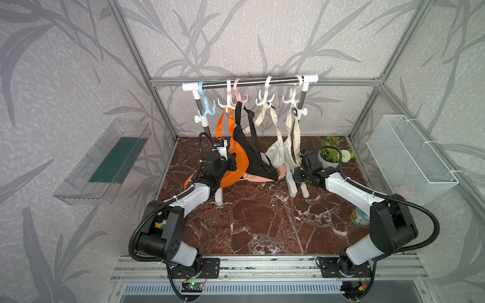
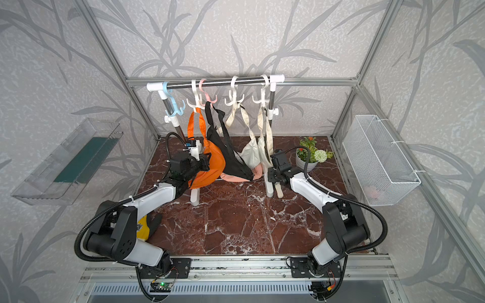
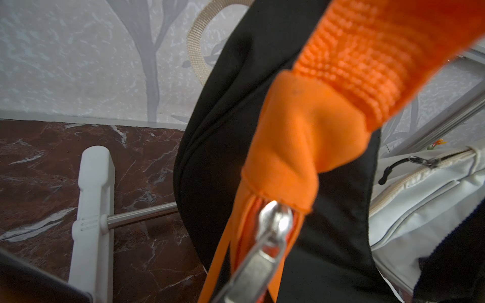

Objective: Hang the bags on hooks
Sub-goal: Adjust the bag at the hook, then pick up the bag from the clothesline.

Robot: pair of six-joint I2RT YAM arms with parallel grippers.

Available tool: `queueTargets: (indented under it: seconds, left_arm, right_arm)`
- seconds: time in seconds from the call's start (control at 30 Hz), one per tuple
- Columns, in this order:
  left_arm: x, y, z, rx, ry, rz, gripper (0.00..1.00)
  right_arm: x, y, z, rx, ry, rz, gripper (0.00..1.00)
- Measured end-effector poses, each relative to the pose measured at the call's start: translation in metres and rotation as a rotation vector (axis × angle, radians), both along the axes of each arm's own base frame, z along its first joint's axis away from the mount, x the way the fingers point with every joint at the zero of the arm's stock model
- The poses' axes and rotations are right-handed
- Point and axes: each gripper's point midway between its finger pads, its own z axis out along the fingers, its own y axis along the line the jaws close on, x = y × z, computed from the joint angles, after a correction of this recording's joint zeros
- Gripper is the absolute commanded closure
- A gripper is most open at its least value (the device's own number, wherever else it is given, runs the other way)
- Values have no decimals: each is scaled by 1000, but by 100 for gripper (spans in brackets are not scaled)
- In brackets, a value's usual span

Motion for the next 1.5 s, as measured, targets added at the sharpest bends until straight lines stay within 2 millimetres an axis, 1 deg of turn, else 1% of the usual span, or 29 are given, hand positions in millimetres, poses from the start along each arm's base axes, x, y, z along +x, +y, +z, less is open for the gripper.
queueTargets:
  seconds: [0.03,0.07,0.1,0.13,0.17,0.2,0.23,0.3,0.37,0.43,0.47,0.53,0.6,0.7,0.77,0.8,0.83,0.87,0.9,0.93,1.0,1.07,1.1,1.13,1.2,1.27,1.4,1.5]
  left_arm:
    - [0,0,0,0,0,0,100]
    - [0,0,0,0,0,0,100]
    - [0,0,0,0,0,0,100]
    - [0,0,0,-1,0,0,100]
    - [0,0,0,-2,0,-1,100]
    - [0,0,0,-5,1,-2,100]
    - [0,-1,0,-8,3,-2,100]
    - [0,-1,1,-15,4,-3,100]
    - [0,-2,1,-18,3,-6,100]
    - [-1,-2,1,-19,3,-8,100]
    - [-1,-2,1,-20,4,-8,100]
    - [-1,-2,1,-20,4,-9,100]
    - [-1,-2,1,-20,4,-9,100]
    - [-1,-2,1,-20,4,-9,100]
    - [-1,-2,1,-20,4,-9,100]
    - [-1,-2,1,-20,4,-9,100]
    - [-1,-2,1,-21,4,-9,100]
    - [-1,-2,1,-21,4,-9,100]
    - [-1,-2,1,-22,4,-9,100]
    - [-1,-2,1,-22,4,-9,100]
    - [-1,-2,1,-22,4,-10,100]
    - [-1,-3,1,-22,4,-11,100]
    - [-1,-3,1,-22,4,-11,100]
    - [-1,-3,1,-22,4,-11,100]
    - [-1,-3,1,-22,4,-12,100]
    - [-1,-3,1,-22,4,-11,100]
    - [-1,-3,1,-22,4,-11,100]
    - [-1,-3,1,-22,4,-11,100]
  right_arm:
    - [3,-13,2,-19,-7,-31,74]
    - [6,-26,5,-40,-19,-59,71]
    - [9,-37,8,-67,-35,-82,64]
    - [11,-44,10,-86,-42,-93,56]
    - [13,-48,12,-105,-46,-97,45]
    - [14,-52,12,-117,-41,-103,37]
    - [16,-53,14,-128,-34,-99,33]
    - [21,-50,21,-126,-40,-84,31]
    - [16,-42,29,-118,-57,-55,30]
    - [1,-28,44,-104,-87,-5,30]
    - [-10,-20,54,-95,-110,23,30]
    - [-36,-5,85,-71,-181,78,30]
    - [-65,10,124,-43,-280,136,30]
    - [-108,31,169,18,-406,222,32]
    - [-130,47,182,63,-439,280,32]
    - [-138,57,183,86,-437,310,33]
    - [-140,66,178,97,-421,328,33]
    - [-140,76,168,101,-393,341,35]
    - [-136,86,152,97,-357,344,37]
    - [-131,94,134,85,-316,346,39]
    - [-120,106,85,59,-202,340,48]
    - [-109,106,40,35,-92,312,51]
    - [-101,101,22,29,-49,287,51]
    - [-95,97,11,28,-23,266,52]
    - [-80,88,-4,48,10,221,54]
    - [-64,81,-12,84,23,184,56]
    - [-35,74,-21,139,41,143,57]
    - [-19,75,-27,169,44,133,57]
